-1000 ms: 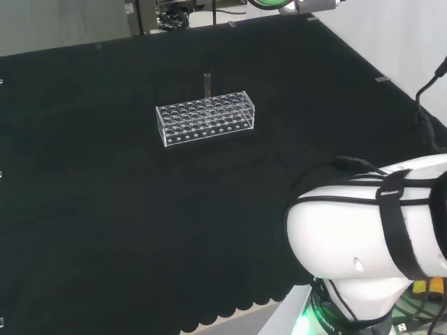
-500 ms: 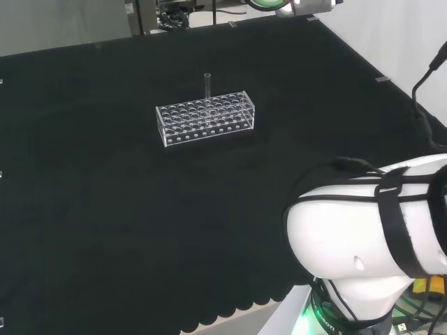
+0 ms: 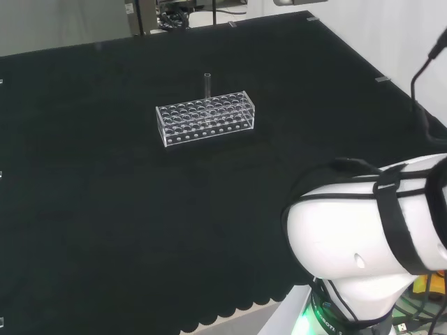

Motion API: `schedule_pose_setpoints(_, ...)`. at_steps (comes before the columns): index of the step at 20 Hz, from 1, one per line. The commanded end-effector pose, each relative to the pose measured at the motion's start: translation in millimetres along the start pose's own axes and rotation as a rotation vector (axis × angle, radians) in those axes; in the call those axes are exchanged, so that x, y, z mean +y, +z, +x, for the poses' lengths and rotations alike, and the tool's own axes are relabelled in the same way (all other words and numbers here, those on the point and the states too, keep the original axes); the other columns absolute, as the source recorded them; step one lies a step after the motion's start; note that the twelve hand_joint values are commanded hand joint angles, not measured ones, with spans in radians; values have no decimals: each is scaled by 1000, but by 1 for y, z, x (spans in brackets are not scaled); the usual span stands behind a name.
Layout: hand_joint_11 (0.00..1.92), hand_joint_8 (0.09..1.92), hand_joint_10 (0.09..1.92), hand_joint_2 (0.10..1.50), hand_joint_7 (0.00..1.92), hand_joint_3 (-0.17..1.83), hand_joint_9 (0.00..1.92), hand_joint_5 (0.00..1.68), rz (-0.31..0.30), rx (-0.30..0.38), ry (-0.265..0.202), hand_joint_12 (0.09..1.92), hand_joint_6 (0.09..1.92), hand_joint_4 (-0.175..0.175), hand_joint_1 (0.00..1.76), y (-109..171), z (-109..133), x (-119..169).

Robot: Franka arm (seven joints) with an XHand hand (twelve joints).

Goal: Pick up the test tube.

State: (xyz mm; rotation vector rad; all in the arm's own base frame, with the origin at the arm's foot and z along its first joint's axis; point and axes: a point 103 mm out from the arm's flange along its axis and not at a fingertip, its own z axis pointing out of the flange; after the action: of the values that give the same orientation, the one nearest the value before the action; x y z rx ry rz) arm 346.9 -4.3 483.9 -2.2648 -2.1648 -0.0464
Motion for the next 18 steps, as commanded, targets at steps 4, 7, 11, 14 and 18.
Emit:
schedule_pose_setpoints(4,0,617,814,1074,0,-134,0,89,58,7,-11,1357,87,-52,573,23,-6,71)
schedule_pose_setpoints(7,0,623,824,1075,0,-136,0,91,77,7,-16,1363,87,-52,575,27,-7,84)
schedule_pose_setpoints(11,0,680,865,1077,0,-147,0,101,106,12,-20,1385,87,-54,587,37,-8,100)
schedule_pose_setpoints(14,0,760,933,1060,9,-171,8,132,105,60,-56,1433,87,-58,695,47,-12,112)
schedule_pose_setpoints(18,0,809,963,1051,39,-175,44,214,150,49,-50,1476,87,-46,757,63,-14,130)
